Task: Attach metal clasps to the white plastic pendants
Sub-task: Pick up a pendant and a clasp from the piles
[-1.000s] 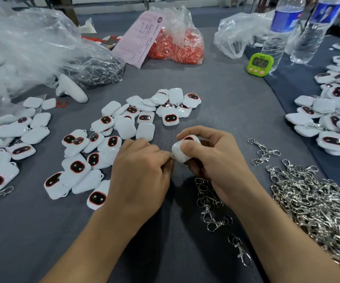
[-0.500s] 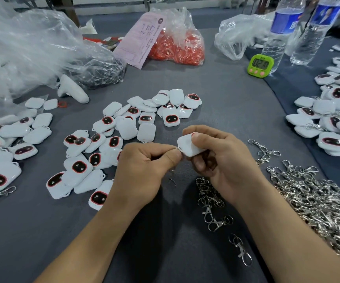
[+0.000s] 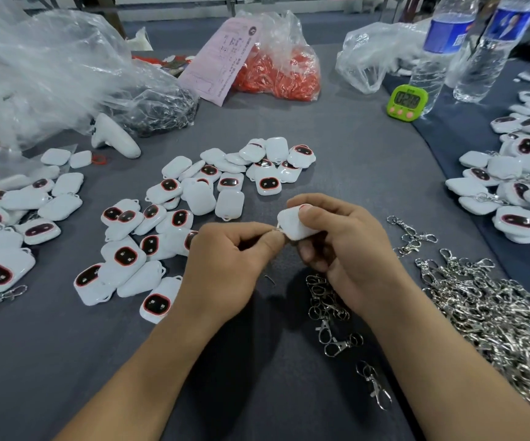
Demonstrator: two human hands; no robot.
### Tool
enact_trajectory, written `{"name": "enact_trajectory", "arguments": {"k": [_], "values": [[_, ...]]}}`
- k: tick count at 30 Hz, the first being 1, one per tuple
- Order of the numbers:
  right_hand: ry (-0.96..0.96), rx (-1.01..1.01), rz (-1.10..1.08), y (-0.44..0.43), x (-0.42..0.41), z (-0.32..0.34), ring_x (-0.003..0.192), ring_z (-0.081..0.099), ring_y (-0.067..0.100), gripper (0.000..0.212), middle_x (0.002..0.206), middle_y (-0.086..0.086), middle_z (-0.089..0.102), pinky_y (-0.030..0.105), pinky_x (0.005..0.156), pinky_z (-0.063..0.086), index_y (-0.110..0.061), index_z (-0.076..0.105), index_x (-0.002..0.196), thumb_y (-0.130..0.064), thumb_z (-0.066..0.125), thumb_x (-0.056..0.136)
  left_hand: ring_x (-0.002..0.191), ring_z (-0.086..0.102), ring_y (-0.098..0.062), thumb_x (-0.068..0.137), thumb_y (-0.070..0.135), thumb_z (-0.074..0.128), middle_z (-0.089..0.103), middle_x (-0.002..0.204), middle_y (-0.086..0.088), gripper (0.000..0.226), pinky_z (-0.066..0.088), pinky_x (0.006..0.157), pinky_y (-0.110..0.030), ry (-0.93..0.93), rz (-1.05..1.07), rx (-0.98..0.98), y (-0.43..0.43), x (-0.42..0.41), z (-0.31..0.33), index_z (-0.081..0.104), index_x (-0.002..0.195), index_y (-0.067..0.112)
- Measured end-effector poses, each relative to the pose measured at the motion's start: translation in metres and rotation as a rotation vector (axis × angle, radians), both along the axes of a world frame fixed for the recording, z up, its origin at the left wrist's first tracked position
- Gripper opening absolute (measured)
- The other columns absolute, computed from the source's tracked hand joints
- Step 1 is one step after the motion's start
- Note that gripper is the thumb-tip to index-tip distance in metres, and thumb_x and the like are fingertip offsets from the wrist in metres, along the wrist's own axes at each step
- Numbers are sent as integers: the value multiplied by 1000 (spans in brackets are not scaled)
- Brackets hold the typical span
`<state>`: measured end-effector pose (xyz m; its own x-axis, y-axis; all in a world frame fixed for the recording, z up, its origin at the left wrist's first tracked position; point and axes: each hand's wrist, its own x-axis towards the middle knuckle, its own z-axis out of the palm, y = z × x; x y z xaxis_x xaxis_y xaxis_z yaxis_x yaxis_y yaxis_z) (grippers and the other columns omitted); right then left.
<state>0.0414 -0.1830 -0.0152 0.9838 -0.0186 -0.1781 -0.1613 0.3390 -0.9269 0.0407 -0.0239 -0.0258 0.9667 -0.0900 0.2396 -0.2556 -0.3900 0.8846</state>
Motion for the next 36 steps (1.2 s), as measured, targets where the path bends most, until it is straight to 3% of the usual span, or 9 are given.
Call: {"name": "enact_trajectory", "arguments": {"k": [6,10,14,17,20,25,27,31,36], "values": [[0,18,-10,2,-1,-3,40,46,14,21,64,8,66,20,38,29,-12,73,91,-1,57,96,49,43,-1,85,38,67,53,48,8,17,38,49,-21,32,-35,47,-1,1,1,78,75,31],[-284,-603,-126,8,-5,-10,47,51,10,16,62,-6,64,19,48,42,-24,73,85,-8,68,84,60,50,-19,80,29,62,54,52,1,27,31,60,-36,-319,-2,635,0,0,-2,67,57,16],[-513,-935,-115,13,-11,-12,60,60,10,15,67,-9,65,14,56,45,-32,71,86,-20,70,77,53,46,-25,69,22,62,52,48,0,20,35,64,-35,-480,-6,804,-3,-3,-5,58,50,17],[-320,-590,-155,6,-4,-7,50,52,9,15,65,-6,65,19,50,43,-25,74,84,-12,68,79,61,51,-17,80,31,65,64,56,3,18,36,70,-35,-374,71,643,-6,-3,-6,75,69,22],[-45,-86,-110,-1,0,1,38,44,13,20,65,7,66,17,39,30,-15,74,84,-1,61,89,53,49,-3,87,35,71,60,53,10,9,39,55,-21,-42,32,117,-11,0,-2,79,82,35],[23,91,-65,0,0,0,37,41,13,20,67,10,63,21,43,29,-12,76,86,-2,60,91,52,47,2,83,33,70,58,51,15,17,38,55,-13,159,-65,-119,-15,2,1,79,69,29],[-118,-91,-113,2,-2,-2,41,44,13,20,66,5,64,20,42,36,-17,76,83,-2,63,86,51,49,-1,81,35,68,56,51,13,19,37,53,-17,60,-37,64,-11,1,-2,76,66,28],[-551,-911,-135,10,-10,-14,62,61,11,18,68,-7,66,19,59,48,-30,72,90,-17,68,79,53,49,-26,74,25,52,50,49,-4,27,29,58,-35,-335,-17,680,-9,-1,-3,55,49,13],[-412,-754,-209,12,-7,-14,54,58,2,14,62,-15,63,6,53,40,-31,72,83,-18,68,78,55,47,-25,78,26,57,56,50,0,24,34,68,-37,-389,31,833,-10,-3,-5,63,56,18]]}}
